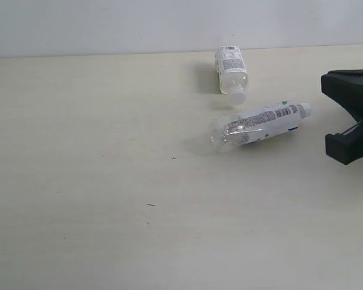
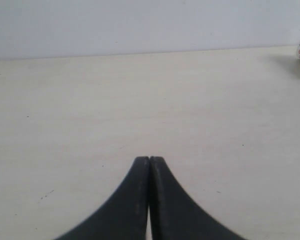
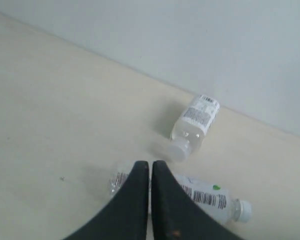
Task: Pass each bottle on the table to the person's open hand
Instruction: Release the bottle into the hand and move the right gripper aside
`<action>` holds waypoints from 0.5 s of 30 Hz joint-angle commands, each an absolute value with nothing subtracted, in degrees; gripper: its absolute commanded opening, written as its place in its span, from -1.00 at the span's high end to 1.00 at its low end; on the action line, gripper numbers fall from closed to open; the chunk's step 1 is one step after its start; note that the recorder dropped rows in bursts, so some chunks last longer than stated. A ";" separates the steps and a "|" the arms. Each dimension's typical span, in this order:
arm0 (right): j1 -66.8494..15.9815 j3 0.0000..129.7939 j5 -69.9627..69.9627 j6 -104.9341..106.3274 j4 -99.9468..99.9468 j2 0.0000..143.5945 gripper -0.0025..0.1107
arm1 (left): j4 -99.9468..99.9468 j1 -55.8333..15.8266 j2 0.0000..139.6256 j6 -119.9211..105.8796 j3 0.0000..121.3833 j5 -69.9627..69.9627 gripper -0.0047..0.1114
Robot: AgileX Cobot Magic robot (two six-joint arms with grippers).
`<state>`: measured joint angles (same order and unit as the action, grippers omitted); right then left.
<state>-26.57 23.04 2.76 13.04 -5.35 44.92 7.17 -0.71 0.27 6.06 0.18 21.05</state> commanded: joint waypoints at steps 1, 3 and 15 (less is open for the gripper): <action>-26.65 22.45 -0.54 13.45 -5.65 43.78 0.91 | 7.23 -0.60 0.00 6.30 0.00 20.73 0.88; -26.65 22.45 -0.54 13.45 -5.65 43.78 0.91 | 7.23 -0.60 0.00 6.30 0.00 20.73 0.88; -26.65 22.45 -0.54 8.30 -5.65 43.79 0.91 | 7.23 -0.60 0.00 6.30 0.00 20.73 0.88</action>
<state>-26.57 22.77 0.44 9.23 -5.57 44.00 7.17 -0.71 0.27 6.06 0.18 21.05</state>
